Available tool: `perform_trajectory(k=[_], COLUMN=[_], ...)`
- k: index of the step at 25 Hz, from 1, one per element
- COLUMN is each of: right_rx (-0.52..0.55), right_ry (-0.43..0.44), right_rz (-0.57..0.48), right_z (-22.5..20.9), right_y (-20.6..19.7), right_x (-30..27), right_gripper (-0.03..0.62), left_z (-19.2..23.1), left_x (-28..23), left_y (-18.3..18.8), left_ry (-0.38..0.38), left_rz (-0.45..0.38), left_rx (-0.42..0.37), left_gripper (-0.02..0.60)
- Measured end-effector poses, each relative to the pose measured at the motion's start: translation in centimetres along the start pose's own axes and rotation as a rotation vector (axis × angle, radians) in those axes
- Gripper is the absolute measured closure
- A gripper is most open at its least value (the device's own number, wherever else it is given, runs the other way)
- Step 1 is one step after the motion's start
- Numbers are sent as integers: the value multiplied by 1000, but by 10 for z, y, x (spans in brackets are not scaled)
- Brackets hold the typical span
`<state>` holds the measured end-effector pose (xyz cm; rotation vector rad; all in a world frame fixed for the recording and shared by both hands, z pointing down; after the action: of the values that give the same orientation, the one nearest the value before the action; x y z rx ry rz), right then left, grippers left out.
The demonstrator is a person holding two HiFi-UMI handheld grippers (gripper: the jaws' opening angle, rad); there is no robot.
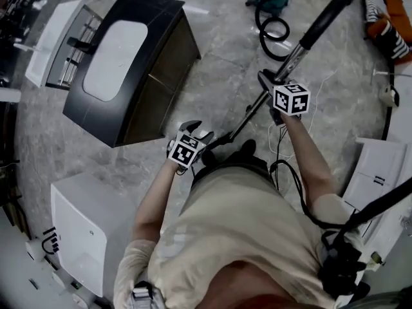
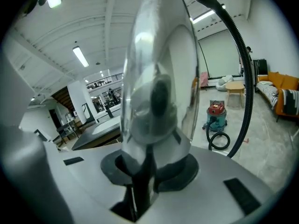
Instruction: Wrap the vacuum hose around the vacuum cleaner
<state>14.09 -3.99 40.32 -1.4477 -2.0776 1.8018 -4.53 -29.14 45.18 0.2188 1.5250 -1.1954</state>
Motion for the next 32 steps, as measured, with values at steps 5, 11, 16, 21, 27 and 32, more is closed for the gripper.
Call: perform_trajectory(k=[5,11,16,21,27,32], right_rx=[122,266,326,383,397,364], right_ry=[17,53,6,-1,50,94], right_rz=[58,132,200,312,572,786], right_z=[-41,-80,-117,-141,-158,-171], right_y=[12,22,19,19,8,-15], right_x=[14,22,41,39,26,-3], right_gripper=[507,507,507,507,503,503], left_z=[-29,-45,-55,-43,-30,-9], left_x=[-17,-43,-63,-84,-85,-85], left_y=[64,124,168,219,306,381], left_ry=[32,31,-4,-66,-122,-285], left_rz=[-20,-60,-76,-152,-335,-432], left_rx=[-69,-78,-148,-183,-375,-495], left_gripper=[344,344,344,344,344,344])
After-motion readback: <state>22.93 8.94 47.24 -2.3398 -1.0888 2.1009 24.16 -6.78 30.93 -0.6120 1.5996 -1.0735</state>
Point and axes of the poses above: the fingertips, and each gripper's own axes: x backward along the fingers, z to its left, y out of its top, the point moved 7 cm from there along x, backward along the fingers, and after that the axes turned 3 degrees about z, right-handed, at the moved point
